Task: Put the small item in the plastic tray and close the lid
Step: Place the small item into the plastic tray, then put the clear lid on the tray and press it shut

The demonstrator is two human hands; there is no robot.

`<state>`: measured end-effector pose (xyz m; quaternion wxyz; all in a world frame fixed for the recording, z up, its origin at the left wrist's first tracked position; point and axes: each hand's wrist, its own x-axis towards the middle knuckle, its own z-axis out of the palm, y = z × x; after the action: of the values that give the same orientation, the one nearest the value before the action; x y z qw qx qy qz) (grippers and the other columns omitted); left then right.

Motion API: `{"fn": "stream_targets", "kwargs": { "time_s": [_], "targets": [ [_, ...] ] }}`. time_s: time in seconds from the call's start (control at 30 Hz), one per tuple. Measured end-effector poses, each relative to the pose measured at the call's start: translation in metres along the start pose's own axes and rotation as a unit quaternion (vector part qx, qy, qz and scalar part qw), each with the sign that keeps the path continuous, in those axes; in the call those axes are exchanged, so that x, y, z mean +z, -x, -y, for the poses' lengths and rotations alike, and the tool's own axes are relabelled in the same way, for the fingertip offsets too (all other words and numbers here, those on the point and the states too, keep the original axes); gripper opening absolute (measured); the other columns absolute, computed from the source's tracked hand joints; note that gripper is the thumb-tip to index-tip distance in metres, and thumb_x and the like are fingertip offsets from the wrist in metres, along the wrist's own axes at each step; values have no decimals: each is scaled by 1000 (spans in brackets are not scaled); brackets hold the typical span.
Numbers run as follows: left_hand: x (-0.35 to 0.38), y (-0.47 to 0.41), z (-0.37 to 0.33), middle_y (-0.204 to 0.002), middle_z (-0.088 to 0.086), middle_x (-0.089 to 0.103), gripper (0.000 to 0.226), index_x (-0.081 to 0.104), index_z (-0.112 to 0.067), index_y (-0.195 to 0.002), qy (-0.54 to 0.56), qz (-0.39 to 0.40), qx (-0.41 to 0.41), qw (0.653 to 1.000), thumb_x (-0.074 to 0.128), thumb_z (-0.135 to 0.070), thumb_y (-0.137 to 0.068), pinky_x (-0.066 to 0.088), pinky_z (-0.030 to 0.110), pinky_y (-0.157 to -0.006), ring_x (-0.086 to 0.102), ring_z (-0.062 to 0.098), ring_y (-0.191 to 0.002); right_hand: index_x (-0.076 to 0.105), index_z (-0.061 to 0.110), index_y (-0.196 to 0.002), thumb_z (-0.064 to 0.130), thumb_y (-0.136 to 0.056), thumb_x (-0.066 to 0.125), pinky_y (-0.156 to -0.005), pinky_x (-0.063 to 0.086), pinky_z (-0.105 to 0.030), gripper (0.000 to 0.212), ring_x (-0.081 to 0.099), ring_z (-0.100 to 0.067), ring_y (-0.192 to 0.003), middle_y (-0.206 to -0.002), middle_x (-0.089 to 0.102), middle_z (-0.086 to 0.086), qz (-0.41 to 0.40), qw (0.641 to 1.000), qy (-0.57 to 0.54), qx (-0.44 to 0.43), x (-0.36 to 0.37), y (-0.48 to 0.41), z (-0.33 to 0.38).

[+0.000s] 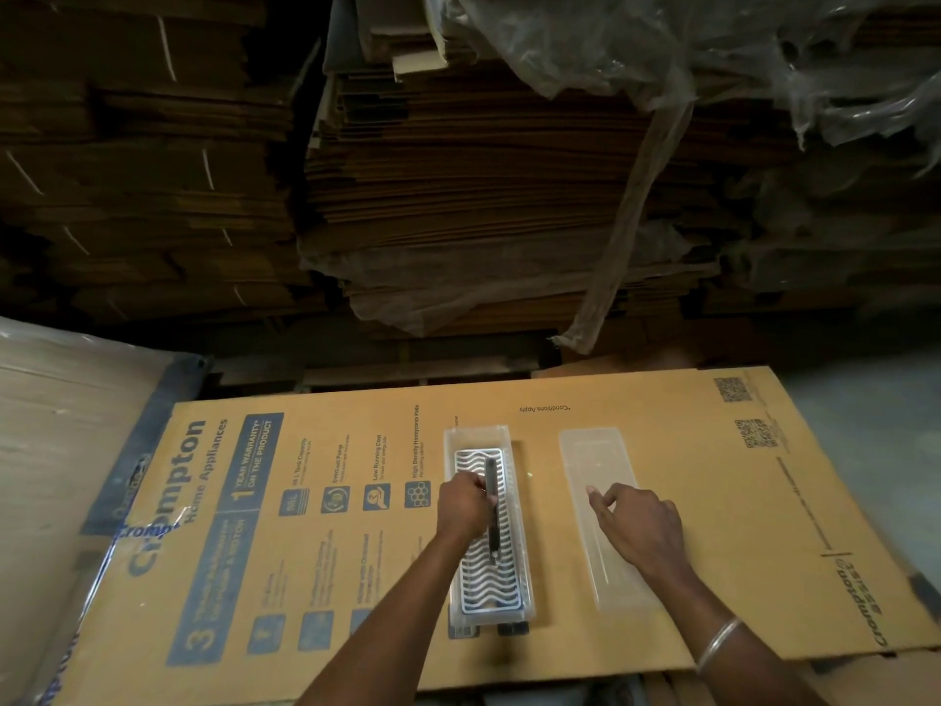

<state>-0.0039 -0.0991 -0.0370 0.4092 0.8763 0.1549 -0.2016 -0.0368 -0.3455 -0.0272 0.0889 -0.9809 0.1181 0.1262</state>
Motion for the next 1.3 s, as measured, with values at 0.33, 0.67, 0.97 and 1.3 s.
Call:
{"fn": "stream_targets", "kwargs": {
  "time_s": [0.33,0.67,0.97,1.3],
  "targets": [
    [12,-18,-3,-116,18,71,18,64,0,-108,-222,11,19,975,52,4,-96,55,38,-88,70,31,-109,70,27,-100,65,-99,32,-97,44,-40,54,70,-20,-95,-94,76,5,33,999,-1,21,20,-4,-9],
    [17,-27,-3,-109,12,75,21,68,-4,-105,-224,-30,27,974,58,7,-91,57,33,-83,73,24,-102,69,28,-96,66,-99,30,-93,43,-38,54,69,-18,-92,-87,76,6,28,999,1,16,30,-14,-7],
    [22,-22,-1,-113,9,72,34,68,-5,-114,-183,-61,32,981,42,7,-96,55,29,-86,70,19,-105,60,28,-125,66,-92,46,-97,46,-39,52,55,-23,-117,-126,58,0,5,999,39,25,39,-14,-3],
    [17,-17,-3,-111,11,69,24,68,-3,-105,-196,-66,36,978,52,9,-93,57,32,-81,72,23,-98,19,37,-154,71,-74,70,-87,58,-43,101,38,-36,-128,-136,35,-17,70,990,-36,118,50,-10,6]
  ]
}}
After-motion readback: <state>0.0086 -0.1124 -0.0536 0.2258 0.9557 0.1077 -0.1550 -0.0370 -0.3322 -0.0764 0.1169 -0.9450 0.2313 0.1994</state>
